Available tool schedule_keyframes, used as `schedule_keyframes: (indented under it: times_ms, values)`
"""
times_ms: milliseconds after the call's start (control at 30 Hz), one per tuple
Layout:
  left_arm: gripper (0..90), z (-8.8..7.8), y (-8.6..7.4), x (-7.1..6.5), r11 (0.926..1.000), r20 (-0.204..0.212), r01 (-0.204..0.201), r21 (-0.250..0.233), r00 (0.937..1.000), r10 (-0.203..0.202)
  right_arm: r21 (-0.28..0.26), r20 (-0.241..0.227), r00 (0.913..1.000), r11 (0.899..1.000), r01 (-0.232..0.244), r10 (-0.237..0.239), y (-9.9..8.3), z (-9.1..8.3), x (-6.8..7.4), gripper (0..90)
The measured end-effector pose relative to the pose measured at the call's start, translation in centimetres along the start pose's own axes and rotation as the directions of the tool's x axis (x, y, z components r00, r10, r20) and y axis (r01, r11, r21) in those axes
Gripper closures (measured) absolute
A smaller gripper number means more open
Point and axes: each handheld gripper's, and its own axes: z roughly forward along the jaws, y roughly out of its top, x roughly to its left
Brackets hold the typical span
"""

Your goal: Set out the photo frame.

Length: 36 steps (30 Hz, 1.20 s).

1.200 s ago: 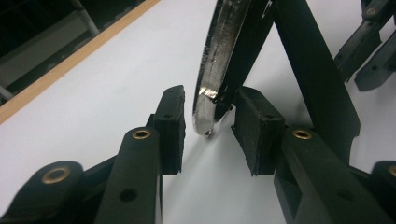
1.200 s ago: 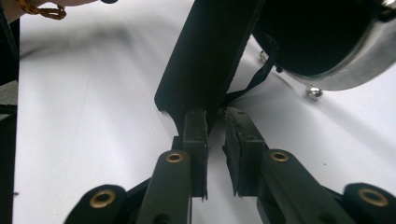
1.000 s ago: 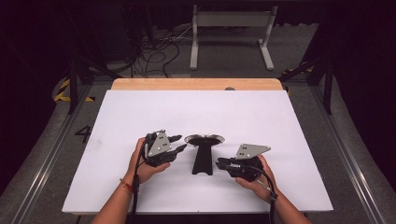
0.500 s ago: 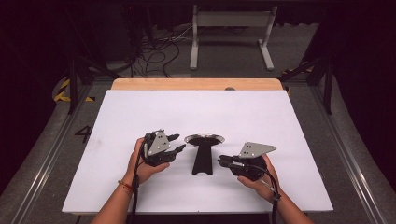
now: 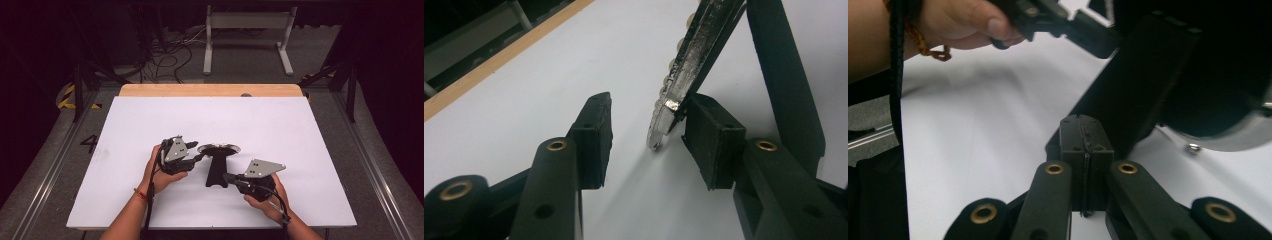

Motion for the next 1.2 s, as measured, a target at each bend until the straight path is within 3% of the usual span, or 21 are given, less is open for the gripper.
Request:
schedule_keyframes:
  times_ms: [133,233,300,433,533,800,833,933,1133,1200]
  values:
    - [56.7,0.5,0.2,-0.1,0.9999,0.030,-0.012,-0.001,0.9995,0.012,0.020,-0.012,0.9998,1.000,0.014,-0.014,0.0,1.3,1.0,89.7]
    - [64.9,0.6,0.3,-0.3,0.9996,0.041,-0.030,0.004,0.9987,0.029,0.031,-0.013,0.9998,0.999,0.018,-0.017,0.0,2.4,1.5,87.8]
    - [69.5,0.7,0.4,-0.5,0.9991,0.034,-0.041,0.012,0.9986,0.041,0.038,-0.008,0.9998,0.999,0.020,-0.020,0.0,3.1,1.8,87.3]
    - [70.6,0.5,0.4,-0.6,0.9987,0.029,-0.045,0.025,0.9986,0.044,0.054,0.008,0.9973,0.996,0.072,-0.073,0.3,3.9,2.7,87.4]
    - [70.6,0.5,0.5,-0.7,0.9985,0.025,-0.047,0.026,0.9986,0.047,0.051,0.018,0.9964,0.995,0.082,-0.083,0.8,4.0,3.0,87.7]
    - [70.6,0.5,0.5,-0.8,0.9989,0.022,-0.036,0.031,0.9991,0.035,0.076,0.068,0.9932,0.993,0.090,-0.095,0.8,5.4,3.4,89.0]
    - [70.7,0.5,0.5,-0.8,0.9986,0.017,-0.040,0.035,0.9991,0.040,0.090,0.098,0.9899,0.991,0.094,-0.103,0.9,6.3,3.7,90.0]
    - [70.7,0.5,0.5,-0.7,0.9985,0.019,-0.042,0.034,0.9990,0.041,0.108,0.119,0.9878,0.990,0.088,-0.100,0.8,7.1,3.8,90.0]
    - [70.8,0.4,0.5,-0.9,0.9981,0.008,-0.045,0.042,0.9990,0.045,0.123,0.150,0.9842,0.990,0.075,-0.093,0.5,7.8,3.8,90.0]
    - [70.8,0.4,0.6,-0.9,0.9981,0.007,-0.045,0.043,0.9990,0.045,0.141,0.168,0.9795,0.986,0.088,-0.112,0.5,7.9,4.2,90.0]
